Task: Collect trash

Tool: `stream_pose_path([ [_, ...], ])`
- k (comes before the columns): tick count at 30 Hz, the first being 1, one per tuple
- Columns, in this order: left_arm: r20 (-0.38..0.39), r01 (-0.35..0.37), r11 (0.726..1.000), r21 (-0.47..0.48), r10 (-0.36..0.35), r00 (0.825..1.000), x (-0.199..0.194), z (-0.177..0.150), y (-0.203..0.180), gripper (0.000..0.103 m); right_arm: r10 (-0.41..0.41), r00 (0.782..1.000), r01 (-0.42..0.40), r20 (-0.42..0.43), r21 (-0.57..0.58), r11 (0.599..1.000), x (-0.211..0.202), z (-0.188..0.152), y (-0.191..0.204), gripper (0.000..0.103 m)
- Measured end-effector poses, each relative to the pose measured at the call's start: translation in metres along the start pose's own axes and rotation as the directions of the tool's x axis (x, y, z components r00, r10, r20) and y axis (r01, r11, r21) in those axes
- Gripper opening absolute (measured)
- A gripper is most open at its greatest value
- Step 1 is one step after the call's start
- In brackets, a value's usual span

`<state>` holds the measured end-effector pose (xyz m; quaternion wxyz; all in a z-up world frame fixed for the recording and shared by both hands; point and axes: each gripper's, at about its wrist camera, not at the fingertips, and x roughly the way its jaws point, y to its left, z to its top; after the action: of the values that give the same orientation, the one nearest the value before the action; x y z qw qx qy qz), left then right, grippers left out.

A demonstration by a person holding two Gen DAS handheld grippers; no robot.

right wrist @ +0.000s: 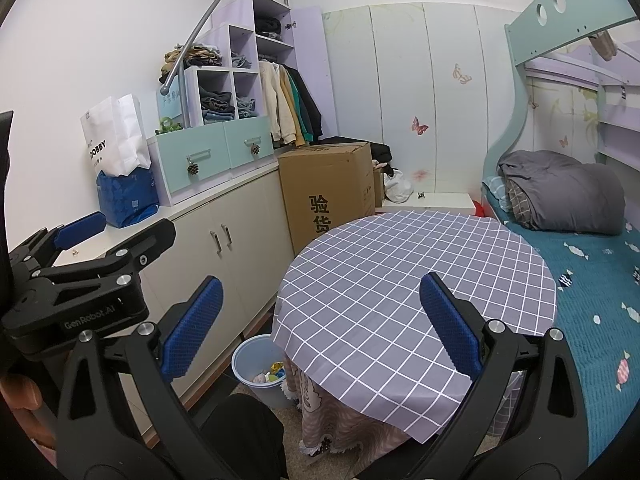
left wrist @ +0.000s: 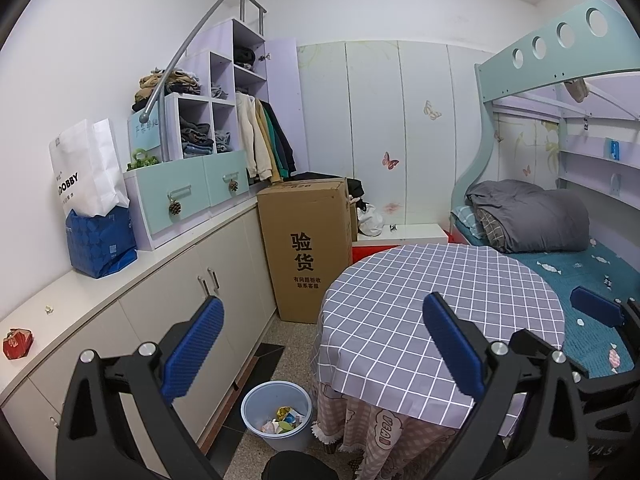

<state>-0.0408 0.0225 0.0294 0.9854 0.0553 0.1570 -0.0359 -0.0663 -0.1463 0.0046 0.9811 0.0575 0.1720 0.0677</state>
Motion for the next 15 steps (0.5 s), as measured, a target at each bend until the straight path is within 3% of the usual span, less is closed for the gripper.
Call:
stream_pose_path([
  [15,-0.009,0.006,1.000,0.012,-0.006,1.000,0.0046,0.0000,0.0040,0.098,0.005,1.000,-0.005,-0.008,-0.002,1.000,-0.0009,-0.0022,0.0018,0.097],
])
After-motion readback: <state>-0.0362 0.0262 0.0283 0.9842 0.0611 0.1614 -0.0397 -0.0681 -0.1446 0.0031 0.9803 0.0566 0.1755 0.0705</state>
